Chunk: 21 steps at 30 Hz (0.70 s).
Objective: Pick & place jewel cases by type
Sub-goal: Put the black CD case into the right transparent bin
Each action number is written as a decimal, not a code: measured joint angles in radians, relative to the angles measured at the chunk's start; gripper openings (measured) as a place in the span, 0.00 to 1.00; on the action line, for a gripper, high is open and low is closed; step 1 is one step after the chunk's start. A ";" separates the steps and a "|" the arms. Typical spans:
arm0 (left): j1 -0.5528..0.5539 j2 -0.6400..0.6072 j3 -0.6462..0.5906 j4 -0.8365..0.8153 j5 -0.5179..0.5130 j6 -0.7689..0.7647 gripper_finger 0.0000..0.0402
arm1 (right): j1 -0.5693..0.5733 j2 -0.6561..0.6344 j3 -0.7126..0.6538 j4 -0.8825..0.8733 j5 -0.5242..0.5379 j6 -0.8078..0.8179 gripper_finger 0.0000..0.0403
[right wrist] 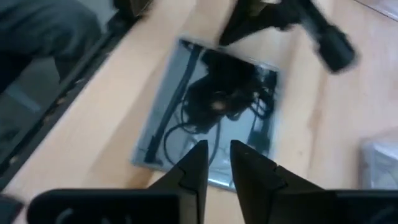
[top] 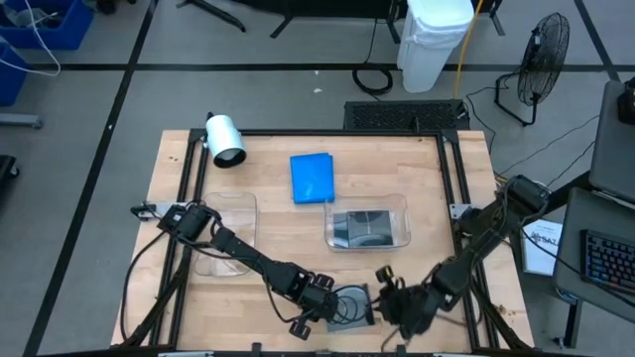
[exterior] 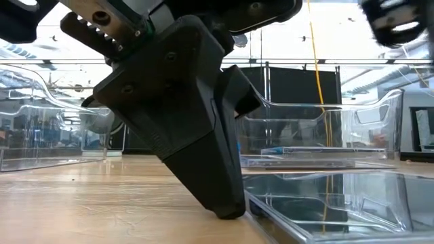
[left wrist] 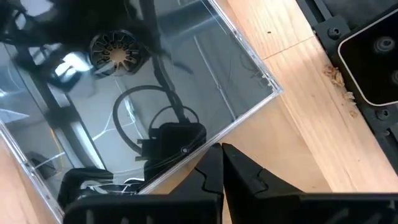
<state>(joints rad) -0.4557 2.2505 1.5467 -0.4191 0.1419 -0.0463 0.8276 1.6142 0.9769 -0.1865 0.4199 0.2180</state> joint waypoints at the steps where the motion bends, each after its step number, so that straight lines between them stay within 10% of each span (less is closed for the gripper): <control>1: 0.000 0.000 0.000 0.000 -0.004 0.000 0.02 | 0.013 0.022 0.023 -0.024 0.001 0.000 0.13; 21: 0.004 0.000 -0.001 0.006 -0.011 0.015 0.01 | 0.038 0.246 0.084 -0.152 -0.082 0.328 0.00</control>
<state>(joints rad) -0.4519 2.2505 1.5455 -0.4126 0.1309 -0.0311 0.8654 1.8606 1.0609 -0.3382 0.3384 0.5459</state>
